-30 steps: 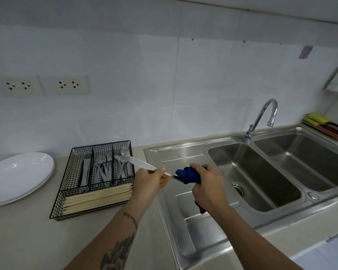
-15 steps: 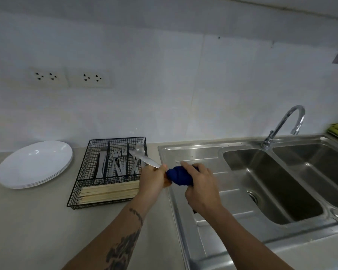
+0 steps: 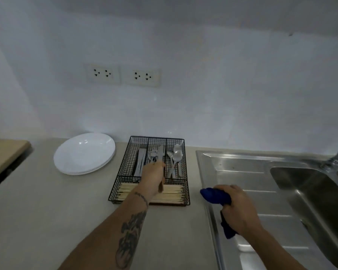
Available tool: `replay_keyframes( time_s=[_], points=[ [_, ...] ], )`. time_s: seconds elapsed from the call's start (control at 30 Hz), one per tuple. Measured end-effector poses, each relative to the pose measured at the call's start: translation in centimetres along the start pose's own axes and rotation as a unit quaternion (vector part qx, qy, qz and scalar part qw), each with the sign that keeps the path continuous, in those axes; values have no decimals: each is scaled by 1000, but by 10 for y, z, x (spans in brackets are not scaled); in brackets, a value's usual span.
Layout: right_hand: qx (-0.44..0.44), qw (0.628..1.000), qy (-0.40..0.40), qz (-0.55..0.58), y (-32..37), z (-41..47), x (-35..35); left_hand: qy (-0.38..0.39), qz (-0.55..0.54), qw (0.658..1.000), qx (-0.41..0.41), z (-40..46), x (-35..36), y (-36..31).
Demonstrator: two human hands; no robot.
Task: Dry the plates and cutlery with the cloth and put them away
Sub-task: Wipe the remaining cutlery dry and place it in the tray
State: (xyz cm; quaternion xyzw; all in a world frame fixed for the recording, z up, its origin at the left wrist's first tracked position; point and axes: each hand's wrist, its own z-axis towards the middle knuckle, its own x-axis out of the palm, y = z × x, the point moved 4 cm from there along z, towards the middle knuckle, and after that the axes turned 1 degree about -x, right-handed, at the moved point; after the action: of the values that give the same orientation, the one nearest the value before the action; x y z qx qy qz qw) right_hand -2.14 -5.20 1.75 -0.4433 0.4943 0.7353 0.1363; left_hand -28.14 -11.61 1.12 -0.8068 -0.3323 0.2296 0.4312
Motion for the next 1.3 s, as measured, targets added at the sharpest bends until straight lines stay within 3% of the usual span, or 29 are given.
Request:
replay_keyframes(
  time_s=[0.13,0.43,0.83,1.03,1.17,1.3],
  points=[
    [3,1000,2,8,10,14,4,-21,1,1000,-22,36,-23,-11],
    [14,999,19,28,15,43,25,-114,231,961,97,90,-65,-30],
    [48,998,32,35,3,35,24,-98,300,940,128,93,-58,-14],
    [102,992,10,75,-9,23,11,-124,303,916,231,55,-41,-23],
    [143,982,-8,125,-21,9,0,-22,297,903,310,6,11,-19],
    [200,954,-19,222,-33,-7,-14,217,338,867,297,-41,71,11]
  ],
)
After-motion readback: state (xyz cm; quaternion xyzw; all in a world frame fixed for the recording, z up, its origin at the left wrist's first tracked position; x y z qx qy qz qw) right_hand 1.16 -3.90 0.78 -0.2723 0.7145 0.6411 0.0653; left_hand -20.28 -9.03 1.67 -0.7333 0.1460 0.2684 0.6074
